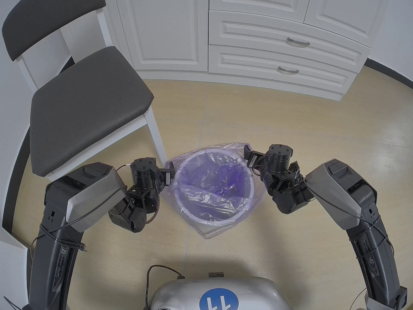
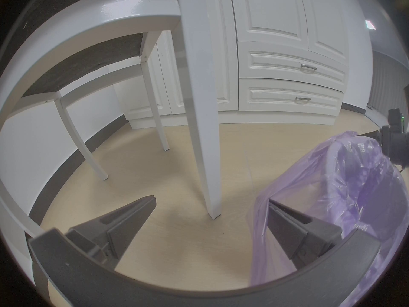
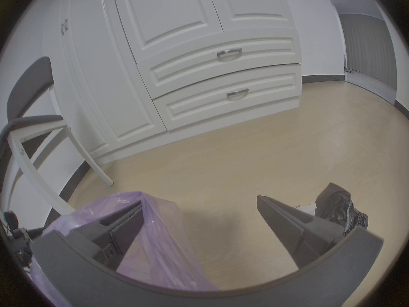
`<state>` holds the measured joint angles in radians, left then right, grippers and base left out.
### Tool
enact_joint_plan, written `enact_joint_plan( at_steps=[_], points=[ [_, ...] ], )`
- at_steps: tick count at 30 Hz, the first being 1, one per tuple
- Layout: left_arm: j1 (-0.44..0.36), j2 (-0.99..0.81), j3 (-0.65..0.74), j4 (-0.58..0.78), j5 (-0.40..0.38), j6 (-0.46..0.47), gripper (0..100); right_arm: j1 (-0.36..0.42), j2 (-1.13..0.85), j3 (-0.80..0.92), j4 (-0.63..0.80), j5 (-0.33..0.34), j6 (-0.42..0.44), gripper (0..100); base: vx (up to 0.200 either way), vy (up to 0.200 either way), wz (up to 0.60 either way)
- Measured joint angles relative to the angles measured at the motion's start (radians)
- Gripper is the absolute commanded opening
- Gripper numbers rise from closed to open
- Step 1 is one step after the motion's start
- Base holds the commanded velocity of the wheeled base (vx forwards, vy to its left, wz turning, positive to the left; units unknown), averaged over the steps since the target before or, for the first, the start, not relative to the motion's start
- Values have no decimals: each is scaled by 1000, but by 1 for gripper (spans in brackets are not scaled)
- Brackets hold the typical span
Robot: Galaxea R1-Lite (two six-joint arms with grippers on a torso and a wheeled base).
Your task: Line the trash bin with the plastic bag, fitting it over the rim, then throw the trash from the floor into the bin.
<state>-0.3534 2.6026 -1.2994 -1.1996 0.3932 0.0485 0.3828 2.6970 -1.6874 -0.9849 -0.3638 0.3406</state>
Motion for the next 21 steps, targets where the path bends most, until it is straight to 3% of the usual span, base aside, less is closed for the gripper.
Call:
enact_joint_plan(
  at_steps=[13,21],
  points=[
    [10,-90,150,76,-57,17,100,-43,-149,177,7,62,-9,100,0,0,0],
    [15,-108,170,93,-63,24,100,-35,-209,276,121,102,-24,100,0,0,0]
  ],
)
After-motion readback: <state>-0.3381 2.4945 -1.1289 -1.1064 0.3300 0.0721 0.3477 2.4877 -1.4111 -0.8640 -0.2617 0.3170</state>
